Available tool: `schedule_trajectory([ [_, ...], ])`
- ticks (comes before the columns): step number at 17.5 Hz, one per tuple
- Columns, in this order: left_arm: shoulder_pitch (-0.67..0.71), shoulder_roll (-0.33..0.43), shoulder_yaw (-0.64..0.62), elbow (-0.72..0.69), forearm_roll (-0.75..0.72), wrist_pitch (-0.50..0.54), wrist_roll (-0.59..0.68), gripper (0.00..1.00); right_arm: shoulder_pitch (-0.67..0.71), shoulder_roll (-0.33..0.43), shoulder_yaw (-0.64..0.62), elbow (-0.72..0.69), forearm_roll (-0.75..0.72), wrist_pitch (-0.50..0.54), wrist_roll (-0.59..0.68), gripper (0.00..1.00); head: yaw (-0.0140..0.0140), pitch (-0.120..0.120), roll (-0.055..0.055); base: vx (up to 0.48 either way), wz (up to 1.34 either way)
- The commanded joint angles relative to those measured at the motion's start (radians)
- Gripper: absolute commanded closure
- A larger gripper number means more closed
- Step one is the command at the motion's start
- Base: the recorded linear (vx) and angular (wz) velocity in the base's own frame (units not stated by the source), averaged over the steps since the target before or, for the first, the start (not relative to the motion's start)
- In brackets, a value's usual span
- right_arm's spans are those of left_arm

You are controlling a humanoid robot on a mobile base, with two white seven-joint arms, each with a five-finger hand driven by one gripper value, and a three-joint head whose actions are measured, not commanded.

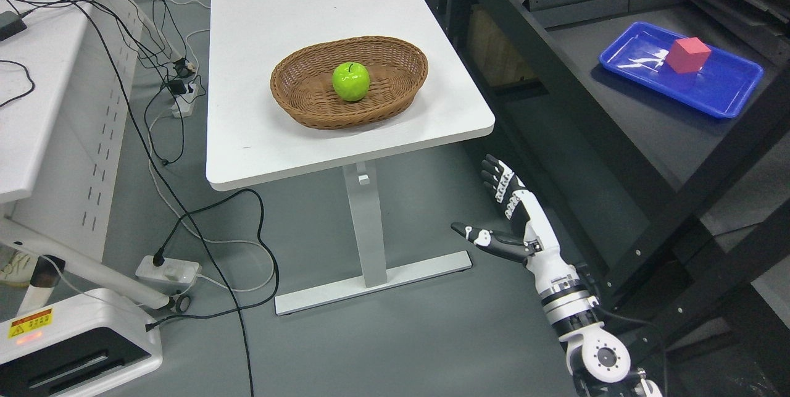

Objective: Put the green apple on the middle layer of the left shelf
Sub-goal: 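Reach the right hand forward toward the green apple in the wicker basket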

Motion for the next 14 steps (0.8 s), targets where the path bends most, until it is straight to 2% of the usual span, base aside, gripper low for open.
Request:
schedule_trajectory([
  [1,0.0,0.018,0.0,0.001,0.0,0.001,0.0,0.0,0.002,-0.017,0.032,-0.001,-0.025,0.001,0.011,0.0,0.0,0.0,0.0,0.0,0.0],
  [6,0.0,0.018,0.0,0.001,0.0,0.001,0.0,0.0,-0.038,-0.017,0.046,-0.009,-0.012,-0.037,0.037,0.0,0.0,0.0,0.0,0.0,0.0],
  [7,0.0,0.018,0.0,0.0,0.0,0.001,0.0,0.0,-0.072,-0.021,0.076,-0.011,0.064,-0.059,0.055,0.0,0.0,0.0,0.0,0.0,0.0],
  [8,0.0,0.018,0.0,0.0,0.0,0.001,0.0,0.0,-0.117,-0.082,0.133,-0.009,0.244,-0.071,0.073,0.0,0.0,0.0,0.0,0.0,0.0],
  [10,0.0,0.018,0.0,0.001,0.0,0.001,0.0,0.0,-0.165,-0.132,0.197,-0.009,0.555,-0.115,0.072,0.0,0.0,0.0,0.0,0.0,0.0],
  [13,0.0,0.018,0.0,0.0,0.0,0.001,0.0,0.0,-0.181,-0.137,0.189,-0.012,0.557,-0.256,0.06,0.0,0.0,0.0,0.0,-0.001,-0.01],
  [14,0.0,0.018,0.0,0.0,0.0,0.001,0.0,0.0,-0.201,-0.133,0.19,-0.012,0.555,-0.27,0.054,0.0,0.0,0.0,0.0,0.0,0.0],
])
